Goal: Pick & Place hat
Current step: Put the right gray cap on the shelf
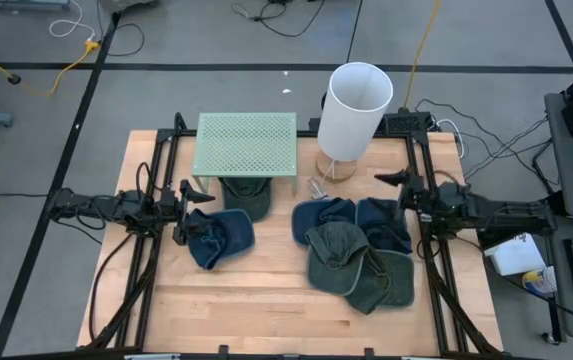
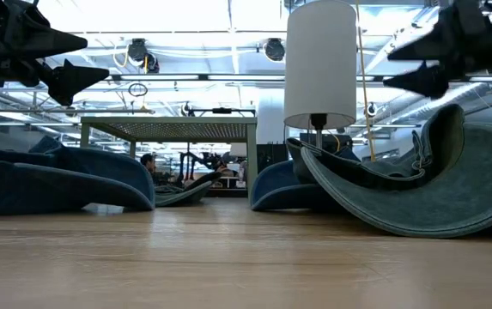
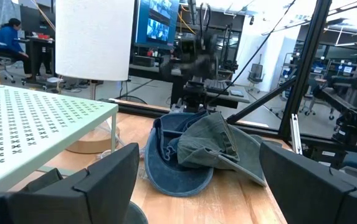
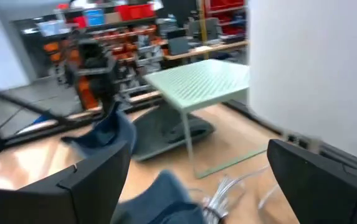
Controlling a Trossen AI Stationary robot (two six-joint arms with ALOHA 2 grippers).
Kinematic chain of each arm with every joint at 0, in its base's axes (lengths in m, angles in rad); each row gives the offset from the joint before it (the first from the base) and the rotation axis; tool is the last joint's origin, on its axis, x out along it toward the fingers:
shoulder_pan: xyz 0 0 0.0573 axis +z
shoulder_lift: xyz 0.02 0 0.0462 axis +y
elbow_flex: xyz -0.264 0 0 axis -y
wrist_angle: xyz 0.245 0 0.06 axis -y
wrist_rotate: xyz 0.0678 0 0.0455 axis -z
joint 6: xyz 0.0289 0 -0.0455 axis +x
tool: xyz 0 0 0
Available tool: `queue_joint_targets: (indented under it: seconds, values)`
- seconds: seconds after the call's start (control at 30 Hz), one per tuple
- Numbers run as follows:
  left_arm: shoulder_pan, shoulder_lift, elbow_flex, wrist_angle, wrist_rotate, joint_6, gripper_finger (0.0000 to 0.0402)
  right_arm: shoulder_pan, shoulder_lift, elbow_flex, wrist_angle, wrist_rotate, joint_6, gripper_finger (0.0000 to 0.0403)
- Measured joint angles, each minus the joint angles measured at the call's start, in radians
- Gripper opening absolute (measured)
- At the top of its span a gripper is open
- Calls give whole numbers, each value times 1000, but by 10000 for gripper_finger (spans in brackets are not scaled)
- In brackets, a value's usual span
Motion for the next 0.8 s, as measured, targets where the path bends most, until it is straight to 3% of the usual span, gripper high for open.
queue_joint_targets:
  seconds: [0.43,0.57,0.8]
  values:
    - [0,0,0,0,0,0,335,0,367,575,-344,230,136,373]
    - [0,0,0,0,0,0,335,0,500,742,-459,218,169,373]
    - [0,0,0,0,0,0,335,2,736,1018,-802,37,323,373]
